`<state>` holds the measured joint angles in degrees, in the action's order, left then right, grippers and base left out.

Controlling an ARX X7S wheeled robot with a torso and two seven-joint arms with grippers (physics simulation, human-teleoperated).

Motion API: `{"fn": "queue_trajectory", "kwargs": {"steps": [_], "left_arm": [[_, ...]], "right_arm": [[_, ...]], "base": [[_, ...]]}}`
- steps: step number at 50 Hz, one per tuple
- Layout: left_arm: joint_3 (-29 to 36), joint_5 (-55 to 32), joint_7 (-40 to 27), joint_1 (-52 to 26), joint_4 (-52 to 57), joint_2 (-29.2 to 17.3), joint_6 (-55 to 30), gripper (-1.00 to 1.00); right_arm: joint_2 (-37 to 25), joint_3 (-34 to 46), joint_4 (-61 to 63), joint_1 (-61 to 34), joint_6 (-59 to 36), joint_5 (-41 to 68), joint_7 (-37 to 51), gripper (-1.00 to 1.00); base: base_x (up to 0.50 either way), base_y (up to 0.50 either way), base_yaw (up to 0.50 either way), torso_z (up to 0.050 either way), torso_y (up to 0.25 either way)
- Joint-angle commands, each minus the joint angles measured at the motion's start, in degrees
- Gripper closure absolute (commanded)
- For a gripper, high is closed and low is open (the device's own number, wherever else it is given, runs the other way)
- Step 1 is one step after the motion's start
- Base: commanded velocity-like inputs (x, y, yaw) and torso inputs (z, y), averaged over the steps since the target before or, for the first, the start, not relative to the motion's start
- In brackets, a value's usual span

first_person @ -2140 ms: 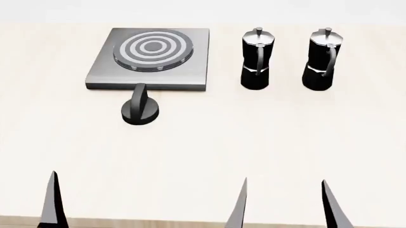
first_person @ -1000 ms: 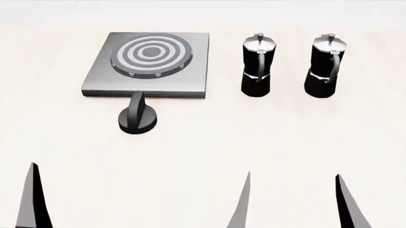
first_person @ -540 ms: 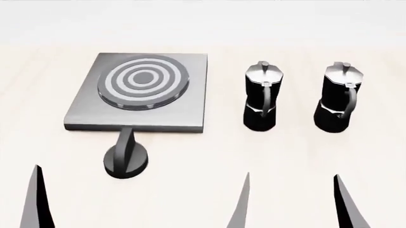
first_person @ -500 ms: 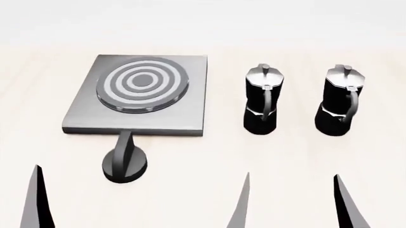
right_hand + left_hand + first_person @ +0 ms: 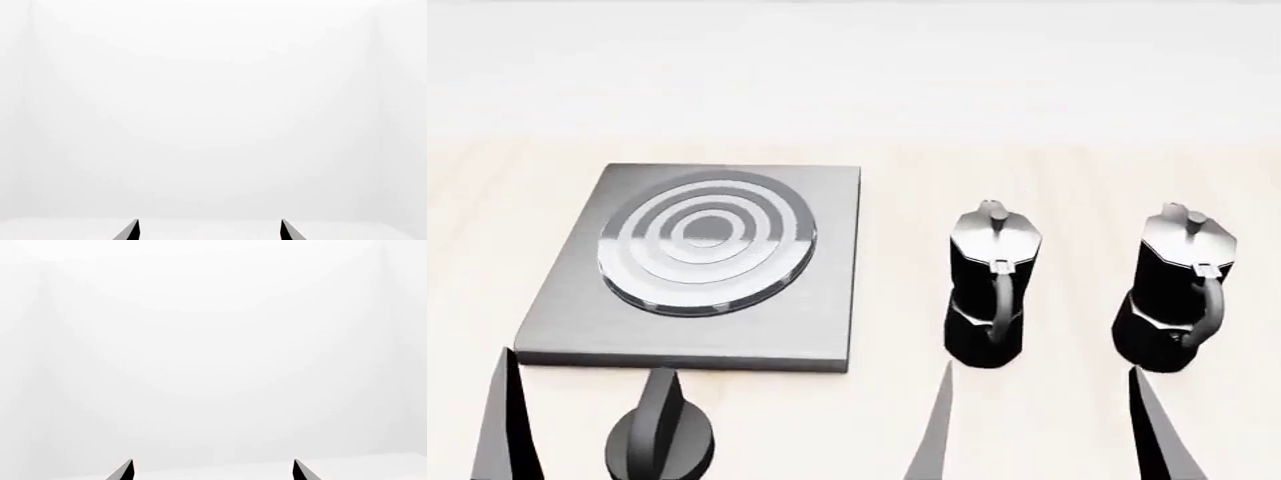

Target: Turn off the stove.

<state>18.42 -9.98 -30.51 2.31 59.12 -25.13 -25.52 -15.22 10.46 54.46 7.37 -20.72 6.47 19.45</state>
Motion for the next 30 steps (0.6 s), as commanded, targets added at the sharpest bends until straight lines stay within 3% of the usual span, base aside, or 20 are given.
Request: {"fn": "queue_trajectory", "kwargs": {"steps": [1, 19, 30], "left_arm": [[0.5, -0.3, -0.8, -0.1, -0.2, -0.6, 0.2, -1.0], [1.9, -0.4, -1.5, -0.4, -0.6, -1.7, 0.3, -1.0], [2.6, -1.1, -1.9, -0.8, -1.3, -2.4, 0.5, -1.0]], "right_arm": [[-0.4, 0.3, 0.0, -0.1, -0.1, 0.3, 0.7, -1.0], [-1.1, 1.0, -0.5, 0.0, 0.7, 0.7, 1.4, -1.0], [-1.5, 1.3, -0.7, -0.1, 0.9, 0.9, 1.9, -1.0]], "base": [[0.21, 0.0, 0.0, 0.0, 0.0], [0.02, 0.0, 0.0, 0.0, 0.0], [0.0, 0.0, 0.0, 0.0, -0.106]]}}
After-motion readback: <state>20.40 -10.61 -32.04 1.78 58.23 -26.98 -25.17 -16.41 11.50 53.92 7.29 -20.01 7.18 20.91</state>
